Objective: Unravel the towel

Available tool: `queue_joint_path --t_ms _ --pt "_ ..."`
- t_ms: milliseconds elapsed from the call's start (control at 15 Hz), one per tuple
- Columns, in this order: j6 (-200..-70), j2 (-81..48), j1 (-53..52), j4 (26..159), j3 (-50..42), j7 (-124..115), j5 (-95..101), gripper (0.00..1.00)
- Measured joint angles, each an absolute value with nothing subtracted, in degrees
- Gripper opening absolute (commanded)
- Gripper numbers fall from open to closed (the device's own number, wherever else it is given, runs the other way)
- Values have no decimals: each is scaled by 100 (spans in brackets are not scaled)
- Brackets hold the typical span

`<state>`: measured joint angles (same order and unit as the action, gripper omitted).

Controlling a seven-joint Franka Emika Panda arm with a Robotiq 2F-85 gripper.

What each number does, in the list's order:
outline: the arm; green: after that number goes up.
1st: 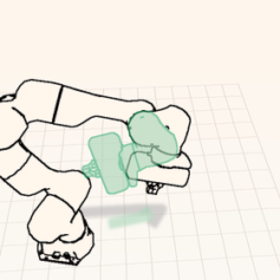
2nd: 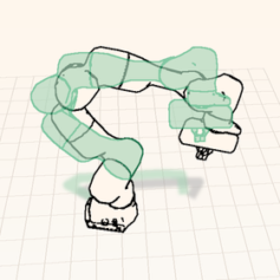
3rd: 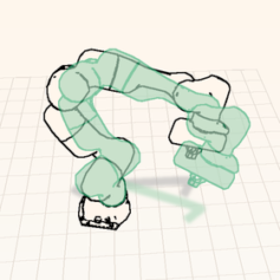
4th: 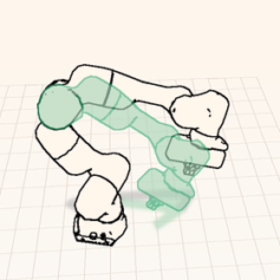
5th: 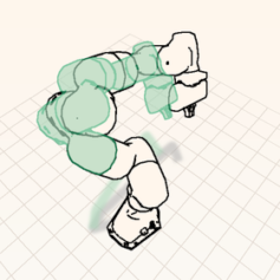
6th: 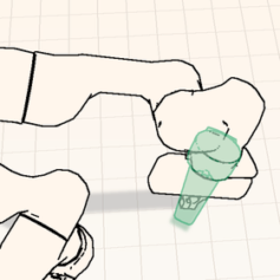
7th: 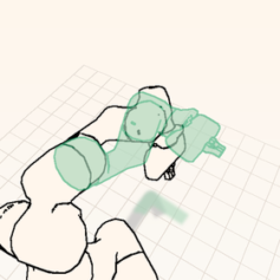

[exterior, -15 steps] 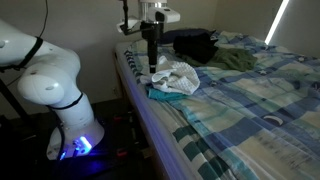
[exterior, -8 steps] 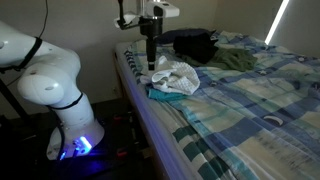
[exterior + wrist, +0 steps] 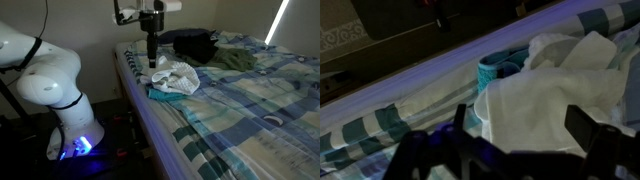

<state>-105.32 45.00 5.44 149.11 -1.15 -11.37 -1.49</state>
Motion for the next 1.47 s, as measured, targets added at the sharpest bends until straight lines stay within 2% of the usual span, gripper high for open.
queue_joint_path --t_ms 800,867,1000,1200,1467 --pt "-11219 3617 413 14908 -696 -42 -723 100" --pt "-11294 3531 374 14904 -728 65 -833 76" --pt "-11416 3408 315 14888 -739 220 -1019 66" --pt "-11499 3378 249 14842 -734 297 -1130 40" --pt "-11519 3425 240 14702 -711 297 -1137 12"
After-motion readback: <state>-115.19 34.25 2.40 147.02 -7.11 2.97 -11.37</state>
